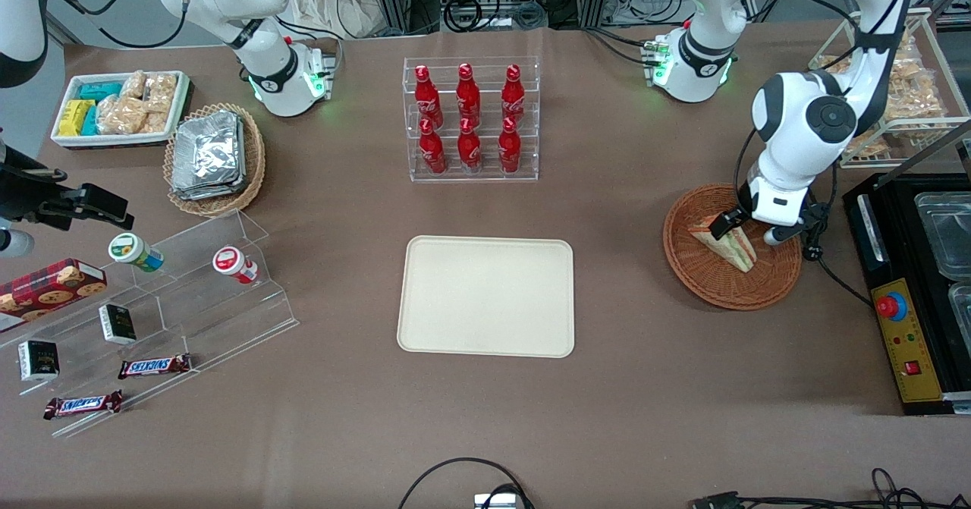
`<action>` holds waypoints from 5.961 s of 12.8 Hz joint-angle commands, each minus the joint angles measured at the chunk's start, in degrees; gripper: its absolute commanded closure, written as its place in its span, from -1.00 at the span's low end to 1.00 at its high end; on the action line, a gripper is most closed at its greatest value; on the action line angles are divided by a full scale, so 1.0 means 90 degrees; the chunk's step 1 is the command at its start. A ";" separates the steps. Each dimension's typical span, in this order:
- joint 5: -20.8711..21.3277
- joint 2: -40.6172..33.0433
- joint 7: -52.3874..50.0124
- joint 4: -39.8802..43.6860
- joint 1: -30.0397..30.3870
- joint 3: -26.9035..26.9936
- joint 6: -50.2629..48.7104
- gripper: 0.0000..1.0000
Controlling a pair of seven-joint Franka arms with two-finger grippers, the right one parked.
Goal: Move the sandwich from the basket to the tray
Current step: 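Lower the open left gripper and close it on the sandwich, then lift the sandwich up out of the basket with the left gripper, then carry the sandwich over the cream tray and lower it onto it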
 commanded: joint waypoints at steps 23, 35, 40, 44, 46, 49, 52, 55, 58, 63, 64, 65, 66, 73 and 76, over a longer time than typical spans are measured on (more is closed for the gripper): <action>0.0682 -0.1301 0.4813 0.0191 -0.0099 -0.0081 -0.1274 0.48; -0.0402 -0.0356 0.4222 0.2171 -0.1982 -0.0110 -0.2152 0.45; -0.0373 0.0814 0.3160 0.3274 -0.2646 -0.0110 -0.2202 0.43; -0.0275 0.1782 0.2377 0.4174 -0.3155 -0.0101 -0.2202 0.41; -0.0265 0.2241 0.2181 0.4584 -0.3292 -0.0091 -0.2202 0.42; -0.0003 0.2847 0.1889 0.5053 -0.3487 -0.0091 -0.2163 0.41; 0.0505 0.3511 0.1322 0.5629 -0.3566 -0.0100 -0.2143 0.40; 0.0496 0.4029 0.1321 0.6156 -0.3556 -0.0101 -0.2143 0.41; 0.0458 0.4274 0.1311 0.6256 -0.3566 -0.0101 -0.2134 0.41; 0.0458 0.4470 0.1126 0.6295 -0.3732 -0.0101 -0.2124 0.40; 0.0477 0.4480 0.1126 0.6295 -0.3741 -0.0101 -0.2124 0.40; 0.0506 0.4489 0.1126 0.6295 -0.3742 -0.0101 -0.2124 0.28; 0.0516 0.4518 0.1126 0.6295 -0.3742 -0.0101 -0.2124 -0.17; 0.0506 0.4461 0.1106 0.6373 -0.3732 -0.0081 -0.2211 -1.00; 0.0526 0.4159 0.0745 0.6655 -0.3674 -0.0062 -0.2960 -1.00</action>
